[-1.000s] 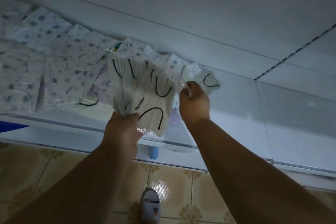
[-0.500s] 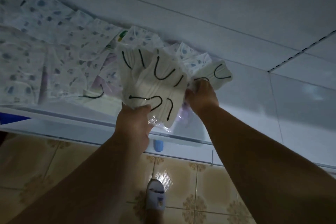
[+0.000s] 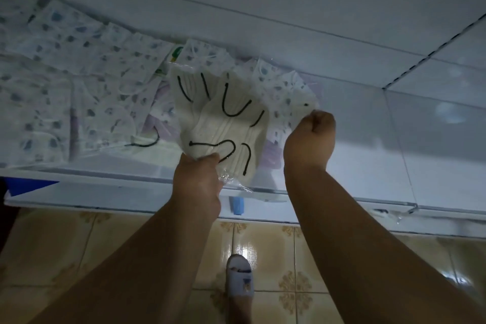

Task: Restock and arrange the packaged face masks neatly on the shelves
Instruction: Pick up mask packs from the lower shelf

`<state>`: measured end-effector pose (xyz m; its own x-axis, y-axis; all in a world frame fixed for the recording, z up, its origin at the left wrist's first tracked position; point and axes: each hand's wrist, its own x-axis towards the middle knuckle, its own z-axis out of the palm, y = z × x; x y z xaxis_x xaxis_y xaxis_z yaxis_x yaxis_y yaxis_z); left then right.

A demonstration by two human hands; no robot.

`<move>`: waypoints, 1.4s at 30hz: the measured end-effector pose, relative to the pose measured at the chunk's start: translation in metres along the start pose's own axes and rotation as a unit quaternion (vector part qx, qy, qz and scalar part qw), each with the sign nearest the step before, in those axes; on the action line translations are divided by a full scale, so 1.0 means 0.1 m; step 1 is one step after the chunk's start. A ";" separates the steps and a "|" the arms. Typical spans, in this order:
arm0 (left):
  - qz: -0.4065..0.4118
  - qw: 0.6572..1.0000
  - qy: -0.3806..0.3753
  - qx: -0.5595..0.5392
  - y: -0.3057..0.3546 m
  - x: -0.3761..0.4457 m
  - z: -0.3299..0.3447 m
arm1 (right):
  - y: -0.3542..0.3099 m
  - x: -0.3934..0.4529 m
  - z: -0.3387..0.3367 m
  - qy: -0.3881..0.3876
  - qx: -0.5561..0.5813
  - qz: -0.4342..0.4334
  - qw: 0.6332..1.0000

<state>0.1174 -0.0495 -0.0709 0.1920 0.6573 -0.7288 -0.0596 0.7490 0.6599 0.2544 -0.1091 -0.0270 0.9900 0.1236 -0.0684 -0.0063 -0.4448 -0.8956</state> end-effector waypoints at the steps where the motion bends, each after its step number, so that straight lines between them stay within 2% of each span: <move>1: -0.008 1.000 0.005 0.003 0.01 0.00 -0.04 | -0.03 -0.10 -0.03 -0.024 0.013 -0.019 0.999; 3: -0.030 1.000 -0.004 -0.006 0.04 -0.02 -0.13 | -0.04 -0.42 -0.04 -0.140 -0.006 -0.080 0.987; 5: -0.049 0.997 -0.053 -0.039 0.07 -0.08 -0.22 | 0.03 -0.79 -0.02 -0.255 -0.068 -0.150 0.953; 6: -0.058 0.994 -0.081 -0.049 0.10 -0.12 -0.28 | 0.07 -0.96 -0.01 -0.276 -0.082 -0.187 0.939; 8: -0.061 0.992 -0.107 -0.019 0.16 -0.20 -0.43 | 0.14 -1.18 -0.01 -0.249 -0.060 -0.192 0.947; 13: -0.066 0.990 -0.127 0.011 0.29 -0.32 -0.89 | 0.15 -1.54 -0.04 -0.078 -0.017 -0.094 0.992; 14: -0.075 0.989 -0.131 0.010 0.31 -0.36 -0.96 | 0.12 -1.61 -0.07 -0.060 -0.020 -0.066 0.996; 16: -0.100 0.986 -0.132 0.001 0.35 -0.47 -1.09 | 0.06 -1.74 -0.16 -0.064 0.029 0.056 0.996; 17: -0.112 0.984 -0.142 -0.009 0.36 -0.54 -1.14 | 0.01 -1.79 -0.20 -0.076 0.094 0.135 0.983; 19: -0.107 0.979 -0.175 0.001 0.35 -0.67 -1.25 | -0.02 -1.84 -0.25 -0.120 0.247 0.264 0.925; 21: -0.079 0.977 -0.195 0.040 0.32 -0.84 -1.37 | 0.03 -1.90 -0.31 -0.168 0.327 0.333 0.868; 22: -0.063 0.976 -0.204 0.050 0.29 -0.91 -1.44 | 0.07 -1.94 -0.34 -0.191 0.334 0.341 0.858; 25: -0.068 0.965 -0.251 0.003 0.28 -1.19 -1.70 | 0.15 -2.15 -0.53 -0.222 0.318 0.330 0.861; 30: -0.158 0.919 -0.357 -0.065 0.47 -1.82 -2.20 | 0.03 -2.58 -1.13 -0.239 0.297 0.319 0.868; 34: -0.092 0.934 -0.345 -0.013 0.49 -2.44 -2.48 | -0.20 -3.01 -1.66 -0.273 0.305 0.305 0.860; 39: -0.001 0.947 -0.304 0.105 0.47 -3.17 -2.86 | -0.52 -3.56 -2.21 -0.330 0.300 0.232 0.864; 42: 0.004 0.936 -0.341 0.084 0.58 -3.50 -3.10 | -0.68 -3.78 -2.39 -0.338 0.260 0.199 0.882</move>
<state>-0.2566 -0.2100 0.1654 0.7770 0.4132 -0.4749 0.0804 0.6831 0.7259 -0.0857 -0.3374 0.1646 0.5848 0.6291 -0.5120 -0.5726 -0.1268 -0.8099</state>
